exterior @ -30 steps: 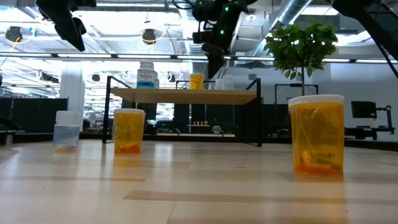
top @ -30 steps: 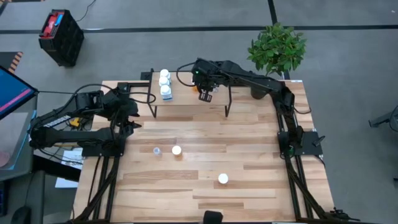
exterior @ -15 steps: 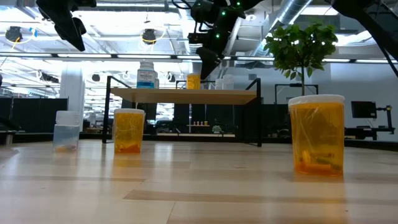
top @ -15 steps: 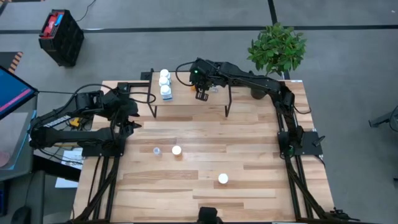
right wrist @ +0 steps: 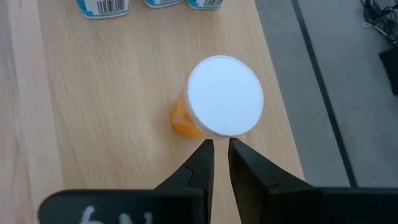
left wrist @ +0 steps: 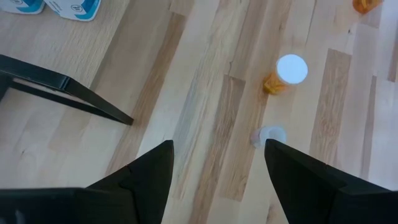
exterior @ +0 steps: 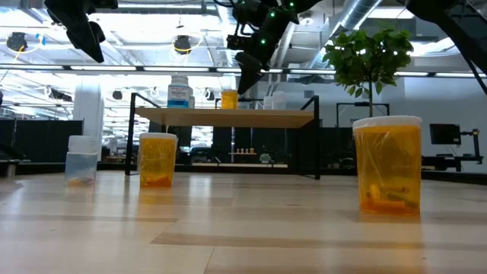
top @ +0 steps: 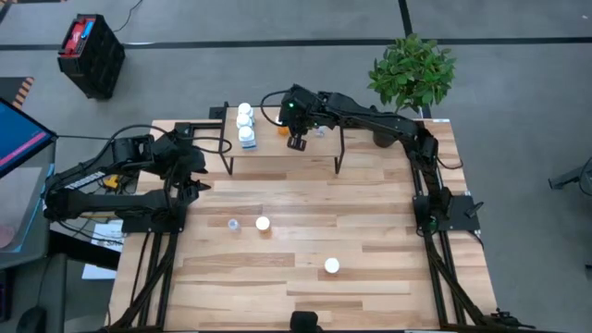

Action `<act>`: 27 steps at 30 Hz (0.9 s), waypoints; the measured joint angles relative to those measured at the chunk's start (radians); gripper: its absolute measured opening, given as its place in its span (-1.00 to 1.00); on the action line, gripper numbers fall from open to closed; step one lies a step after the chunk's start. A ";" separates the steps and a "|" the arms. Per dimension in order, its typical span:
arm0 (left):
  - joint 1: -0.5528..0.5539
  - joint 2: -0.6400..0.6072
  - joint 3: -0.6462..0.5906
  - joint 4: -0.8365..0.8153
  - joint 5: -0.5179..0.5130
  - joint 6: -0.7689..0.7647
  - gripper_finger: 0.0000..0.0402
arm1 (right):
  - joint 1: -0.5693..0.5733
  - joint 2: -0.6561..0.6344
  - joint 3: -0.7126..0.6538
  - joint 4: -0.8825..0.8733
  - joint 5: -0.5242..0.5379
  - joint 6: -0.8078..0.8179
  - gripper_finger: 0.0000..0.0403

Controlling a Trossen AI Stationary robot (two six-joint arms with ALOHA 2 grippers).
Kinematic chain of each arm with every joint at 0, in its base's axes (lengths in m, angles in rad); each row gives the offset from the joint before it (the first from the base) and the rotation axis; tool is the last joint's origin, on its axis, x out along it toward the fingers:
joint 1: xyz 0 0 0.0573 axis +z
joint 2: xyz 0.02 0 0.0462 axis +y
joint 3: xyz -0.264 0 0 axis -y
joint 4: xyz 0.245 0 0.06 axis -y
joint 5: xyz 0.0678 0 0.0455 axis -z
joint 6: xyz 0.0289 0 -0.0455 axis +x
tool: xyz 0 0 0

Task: Pick and place medicine bottles onto shelf by color
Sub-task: Put the top right orange pill bottle on the shelf, then adjust the transparent pill bottle on the table

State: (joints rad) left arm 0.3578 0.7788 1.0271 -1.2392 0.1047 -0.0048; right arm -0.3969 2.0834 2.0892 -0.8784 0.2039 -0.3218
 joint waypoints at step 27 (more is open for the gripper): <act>-0.090 0.082 -0.023 0.076 0.149 0.007 0.18 | 0.623 -0.446 -0.030 -0.663 -0.022 0.448 -0.65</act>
State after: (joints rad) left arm 0.2675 0.8610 1.0039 -1.1631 0.2542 0.0021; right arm 0.2265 1.6378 2.0591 -1.5412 0.1820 0.1264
